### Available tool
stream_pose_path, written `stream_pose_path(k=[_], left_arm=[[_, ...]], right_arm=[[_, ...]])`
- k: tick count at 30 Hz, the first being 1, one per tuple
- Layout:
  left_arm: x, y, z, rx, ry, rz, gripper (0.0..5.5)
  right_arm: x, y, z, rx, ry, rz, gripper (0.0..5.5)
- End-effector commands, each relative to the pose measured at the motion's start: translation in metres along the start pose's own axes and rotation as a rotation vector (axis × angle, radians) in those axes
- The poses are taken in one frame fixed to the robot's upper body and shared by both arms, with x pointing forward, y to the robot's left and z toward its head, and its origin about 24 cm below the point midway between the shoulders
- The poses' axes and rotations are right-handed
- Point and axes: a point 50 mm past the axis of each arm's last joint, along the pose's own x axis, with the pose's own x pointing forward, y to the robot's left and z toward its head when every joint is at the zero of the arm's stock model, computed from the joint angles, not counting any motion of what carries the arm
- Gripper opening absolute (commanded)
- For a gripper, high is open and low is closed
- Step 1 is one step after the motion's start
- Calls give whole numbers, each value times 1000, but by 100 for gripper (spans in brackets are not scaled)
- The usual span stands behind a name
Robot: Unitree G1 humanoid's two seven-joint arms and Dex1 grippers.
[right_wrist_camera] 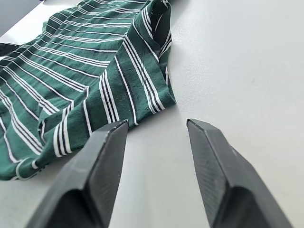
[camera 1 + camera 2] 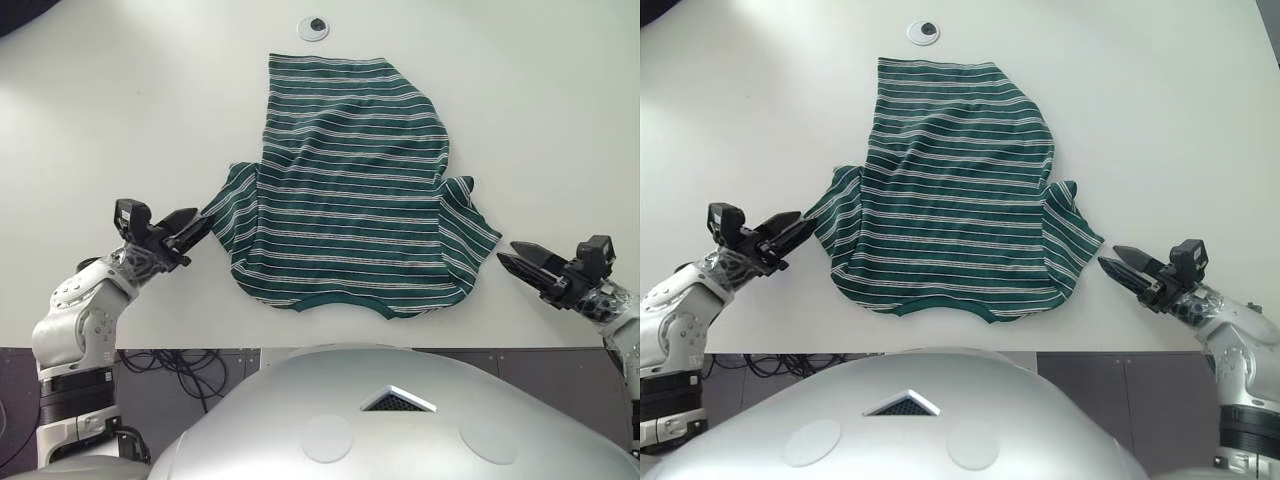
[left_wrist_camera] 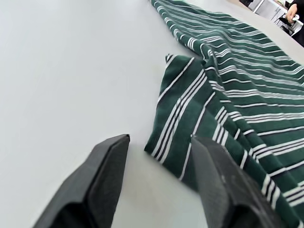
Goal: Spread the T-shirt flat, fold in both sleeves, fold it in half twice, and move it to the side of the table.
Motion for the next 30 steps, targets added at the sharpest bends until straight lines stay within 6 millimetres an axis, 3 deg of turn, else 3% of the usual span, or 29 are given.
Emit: stream_pose_path(k=[1, 4, 13, 17, 24, 30], left_arm=[[3, -2, -6, -44, 23, -14, 229], [5, -4, -8, -52, 28, -23, 206], [6, -6, -11, -26, 58, -35, 61], [4, -2, -2, 30, 54, -34, 4], [-6, 0, 35, 91, -27, -69, 4], [0, -16, 37, 76, -6, -157, 4]], right_arm=[[-1, 1, -15, 49, 42, -24, 226], [0, 1, -15, 48, 37, -26, 226], [4, 0, -10, 41, 23, -23, 226], [6, -1, -8, 36, 17, -18, 226], [9, -1, -6, 29, 9, -12, 226], [10, -1, -4, 25, 5, -8, 226]])
